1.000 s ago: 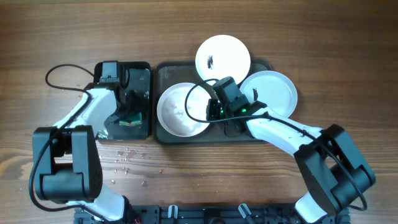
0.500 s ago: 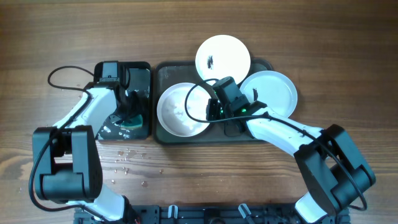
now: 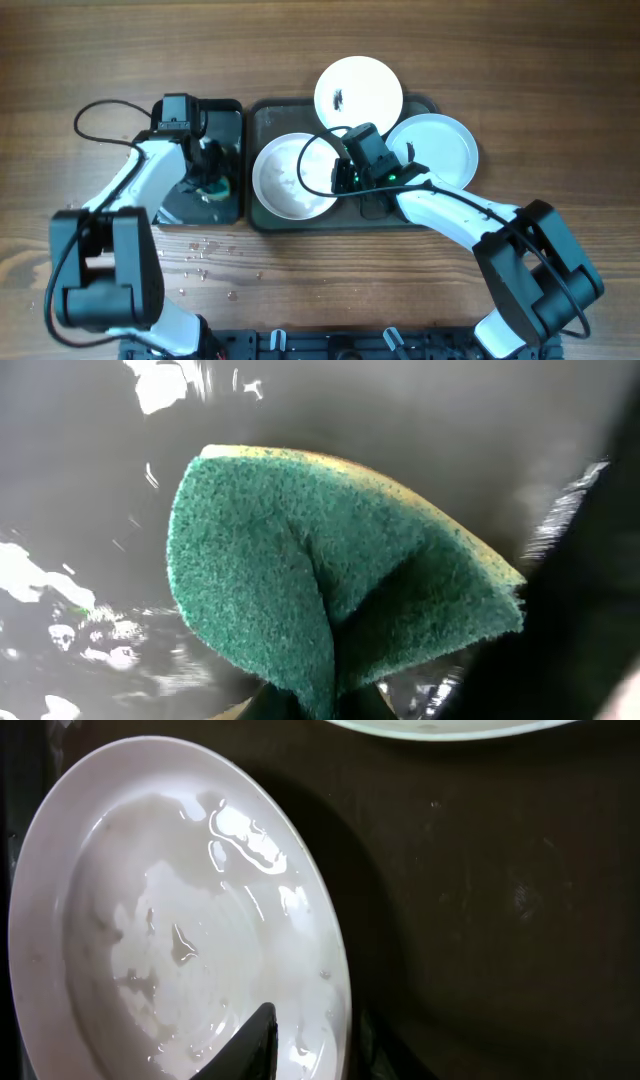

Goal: Clean dirty plates on tray and stack at the side
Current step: 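Lift the left gripper from the small tray toward the plates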

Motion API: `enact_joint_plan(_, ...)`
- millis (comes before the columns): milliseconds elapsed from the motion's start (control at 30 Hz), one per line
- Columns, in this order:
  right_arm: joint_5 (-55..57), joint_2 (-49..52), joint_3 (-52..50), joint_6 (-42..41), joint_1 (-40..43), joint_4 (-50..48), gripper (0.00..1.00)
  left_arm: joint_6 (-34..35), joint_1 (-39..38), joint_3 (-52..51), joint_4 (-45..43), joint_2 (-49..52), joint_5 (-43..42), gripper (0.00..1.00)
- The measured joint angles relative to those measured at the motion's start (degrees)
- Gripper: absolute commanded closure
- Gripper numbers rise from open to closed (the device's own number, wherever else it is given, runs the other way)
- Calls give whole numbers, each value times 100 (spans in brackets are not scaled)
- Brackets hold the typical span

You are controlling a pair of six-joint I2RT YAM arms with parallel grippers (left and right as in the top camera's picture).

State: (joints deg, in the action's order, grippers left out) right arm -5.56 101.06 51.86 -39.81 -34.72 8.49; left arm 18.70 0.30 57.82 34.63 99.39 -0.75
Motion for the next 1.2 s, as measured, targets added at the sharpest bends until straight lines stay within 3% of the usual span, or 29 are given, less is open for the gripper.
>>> enact_joint_plan(267,0,0,0,0,0,-2,75,-649,0,107,-192,-863,4,96)
enact_joint_plan(567,0,0,0,2,0,0,78,-949,0,146,-31,-940,4,96)
enact_joint_plan(633,0,0,0,0,0,-2,85,-968,0,236,243,-940,4,96)
enact_joint_plan(667,2,0,0,-4,0,0,95,-970,0,319,404,-940,4,96)
enact_joint_plan(867,-4,0,-9,0,0,-52,95,-990,-52,920,896,-940,2,96)
enact_joint_plan(1200,-20,0,-9,0,0,-55,96,-758,-1108,999,931,-791,-411,96)
